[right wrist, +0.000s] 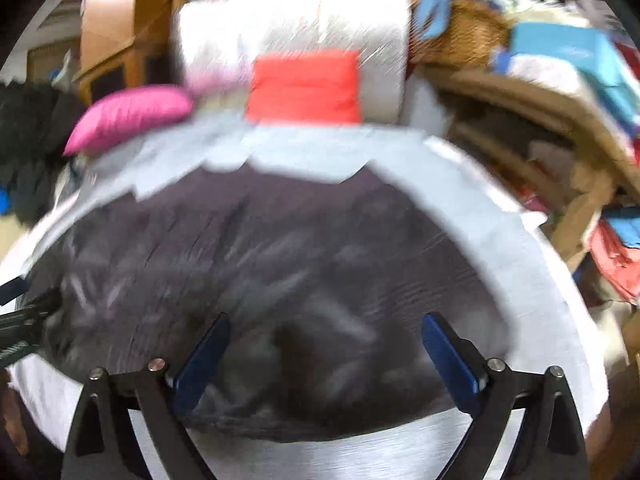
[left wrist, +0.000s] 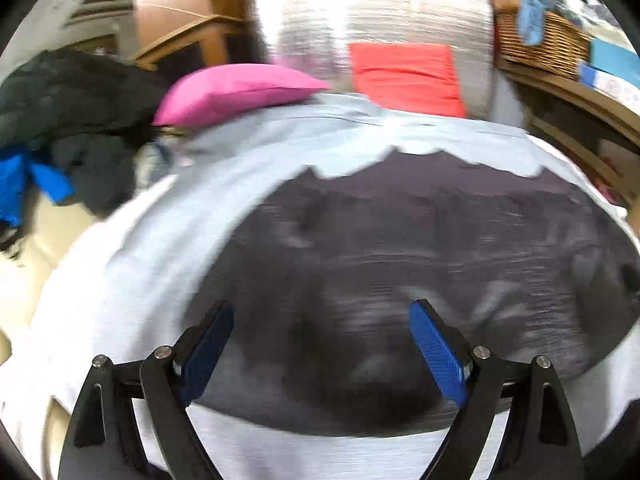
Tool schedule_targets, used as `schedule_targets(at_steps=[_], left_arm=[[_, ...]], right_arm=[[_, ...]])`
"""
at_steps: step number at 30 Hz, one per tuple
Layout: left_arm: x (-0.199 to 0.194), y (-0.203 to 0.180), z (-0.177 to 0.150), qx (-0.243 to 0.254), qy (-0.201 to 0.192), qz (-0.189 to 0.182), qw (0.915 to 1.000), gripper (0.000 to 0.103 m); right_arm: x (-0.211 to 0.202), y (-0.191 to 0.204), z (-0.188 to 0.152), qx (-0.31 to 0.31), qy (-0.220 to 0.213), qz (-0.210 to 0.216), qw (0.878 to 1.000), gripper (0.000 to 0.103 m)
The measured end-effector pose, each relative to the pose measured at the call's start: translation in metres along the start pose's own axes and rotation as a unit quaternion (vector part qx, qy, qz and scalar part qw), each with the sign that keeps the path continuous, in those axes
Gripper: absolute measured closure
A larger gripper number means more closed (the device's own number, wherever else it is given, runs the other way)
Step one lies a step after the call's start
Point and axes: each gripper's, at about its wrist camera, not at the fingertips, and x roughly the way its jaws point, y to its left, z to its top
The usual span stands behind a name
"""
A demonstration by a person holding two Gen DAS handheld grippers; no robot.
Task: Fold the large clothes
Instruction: 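Press and smooth the folded jacket with both open tools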
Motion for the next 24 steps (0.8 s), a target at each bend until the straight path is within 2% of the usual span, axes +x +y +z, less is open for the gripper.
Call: schedule_targets(at_steps=[2, 3, 4, 6, 8, 12, 17, 20, 24], left_arm=[[0.014, 0.014, -0.008, -0.01, 0.025, 0.023, 0.9994, 0.013], [0.028, 0.022, -0.015, -0.018, 0.056, 0.031, 0.9978, 0.013], [0.035, 0.027, -0.021, -0.025, 0.067, 0.027, 0.9971, 0.012], [0.041, 0.029, -0.028, -0.027, 0.064, 0.024, 0.9973, 0.007], [0.042, 0.025, -0.028, -0.017, 0.062, 0.033, 0.9974, 0.007], [0.042, 0.031, -0.027, -0.035, 0.072, 0.025, 0.9965, 0.006], [0.025, 0.043, -0.016, -0.064, 0.079, 0.015, 0.9947, 0.006], [0.013, 0.042, -0.012, -0.068, 0.068, 0.009, 0.9954, 0.006], [0.004, 0.034, -0.008, -0.061, 0.06, 0.002, 0.9963, 0.006]], right_arm=[[0.004, -0.013, 0.0, 0.008, 0.005, -0.015, 1.0, 0.005], [0.015, -0.023, -0.003, 0.015, 0.023, -0.026, 0.999, 0.005], [0.025, -0.029, -0.007, 0.019, 0.043, -0.034, 0.998, 0.005], [0.05, -0.039, -0.017, 0.035, 0.089, -0.027, 0.995, 0.004], [0.058, -0.049, -0.024, 0.068, 0.091, -0.012, 0.993, 0.0], [0.062, -0.049, -0.018, 0.071, 0.105, -0.015, 0.992, 0.0], [0.034, -0.046, -0.006, 0.054, 0.077, -0.033, 0.995, 0.0], [0.003, -0.037, 0.01, 0.051, 0.036, -0.004, 0.998, 0.0], [-0.012, -0.009, 0.021, 0.02, 0.019, 0.05, 0.998, 0.0]])
